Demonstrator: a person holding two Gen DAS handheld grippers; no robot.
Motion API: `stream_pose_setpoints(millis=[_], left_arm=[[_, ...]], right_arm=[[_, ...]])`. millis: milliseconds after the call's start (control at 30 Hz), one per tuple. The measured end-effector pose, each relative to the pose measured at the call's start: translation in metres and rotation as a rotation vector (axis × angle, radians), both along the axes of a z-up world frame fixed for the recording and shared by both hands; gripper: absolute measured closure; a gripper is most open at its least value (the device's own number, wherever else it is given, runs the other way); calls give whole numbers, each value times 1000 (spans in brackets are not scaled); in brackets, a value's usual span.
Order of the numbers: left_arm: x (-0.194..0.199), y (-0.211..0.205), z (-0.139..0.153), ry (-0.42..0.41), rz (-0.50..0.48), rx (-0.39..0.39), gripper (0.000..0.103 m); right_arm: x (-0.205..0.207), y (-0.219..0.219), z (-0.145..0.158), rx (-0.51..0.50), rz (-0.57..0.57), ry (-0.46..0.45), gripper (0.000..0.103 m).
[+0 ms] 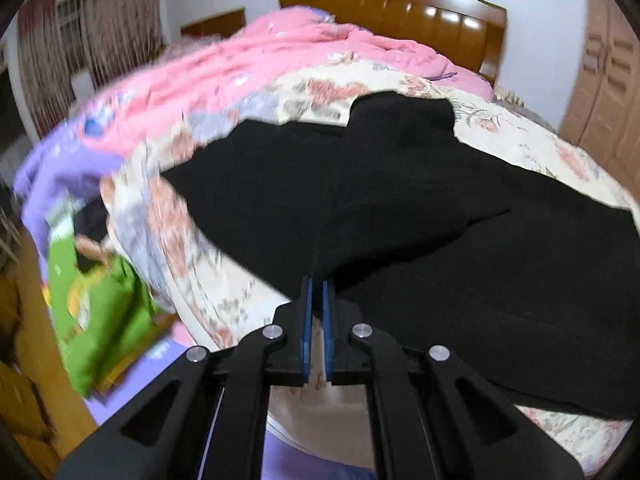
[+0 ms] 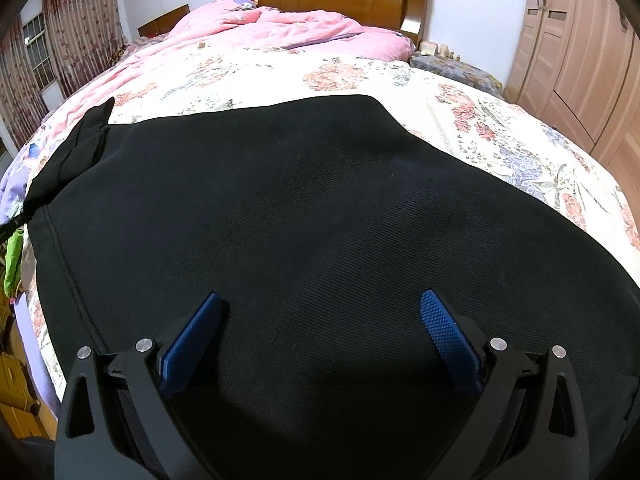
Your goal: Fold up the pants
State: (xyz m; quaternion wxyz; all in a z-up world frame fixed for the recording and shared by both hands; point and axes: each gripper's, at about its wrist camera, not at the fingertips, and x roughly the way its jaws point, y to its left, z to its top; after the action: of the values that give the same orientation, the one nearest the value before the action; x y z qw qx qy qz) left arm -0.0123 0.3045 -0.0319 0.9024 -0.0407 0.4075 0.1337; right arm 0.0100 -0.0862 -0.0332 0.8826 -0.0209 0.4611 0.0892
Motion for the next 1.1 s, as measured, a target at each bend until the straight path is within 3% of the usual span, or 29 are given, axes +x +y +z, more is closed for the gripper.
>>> stream_pose_setpoints(millis=[100, 167, 300, 400, 433, 467, 500, 533, 600, 700, 800, 900, 967, 1033, 1067, 1100], left_arm=[[-6, 6, 18, -29, 19, -55, 99], [-6, 4, 20, -17, 14, -27, 99], [7, 11, -14, 65, 42, -48, 98], [6, -8, -7, 74, 32, 69, 92], [5, -12, -5, 86, 32, 104, 75], [3, -13, -3, 92, 39, 134, 38], [-2, -15, 4, 81, 52, 174, 19], [-9, -18, 11, 55, 70, 217, 8], [-19, -29, 28, -8, 89, 319, 8], [-9, -54, 41, -66, -22, 381, 8], [20, -84, 32, -46, -174, 474, 8], [50, -103, 6, 40, -316, 541, 14], [68, -104, -15, 128, -395, 515, 35], [73, -95, -18, 113, -420, 478, 46], [76, -89, -16, 123, -428, 420, 66], [77, -85, -12, 110, -420, 385, 76]], right_arm=[[0, 0, 0, 1, 1, 0, 6], [1, -1, 0, 3, 1, 0, 5], [0, -1, 0, 2, 5, 0, 5], [-1, -3, 0, 11, 5, -3, 5], [-1, -3, 0, 13, 5, -3, 5], [-1, -3, 0, 13, 5, -3, 5], [-1, -3, 0, 13, 5, -3, 5], [0, -3, 0, 14, 5, -3, 5], [0, -3, 0, 16, 5, -2, 5], [0, -1, 0, 11, 6, -1, 4], [-1, -1, 1, 16, 7, -4, 4], [-2, -2, 1, 27, 5, -9, 5], [-2, -3, 1, 31, 2, -10, 5], [-1, -2, 1, 28, 2, -10, 5], [-1, -2, 1, 25, 2, -8, 5], [0, -1, 1, 22, 3, -7, 5]])
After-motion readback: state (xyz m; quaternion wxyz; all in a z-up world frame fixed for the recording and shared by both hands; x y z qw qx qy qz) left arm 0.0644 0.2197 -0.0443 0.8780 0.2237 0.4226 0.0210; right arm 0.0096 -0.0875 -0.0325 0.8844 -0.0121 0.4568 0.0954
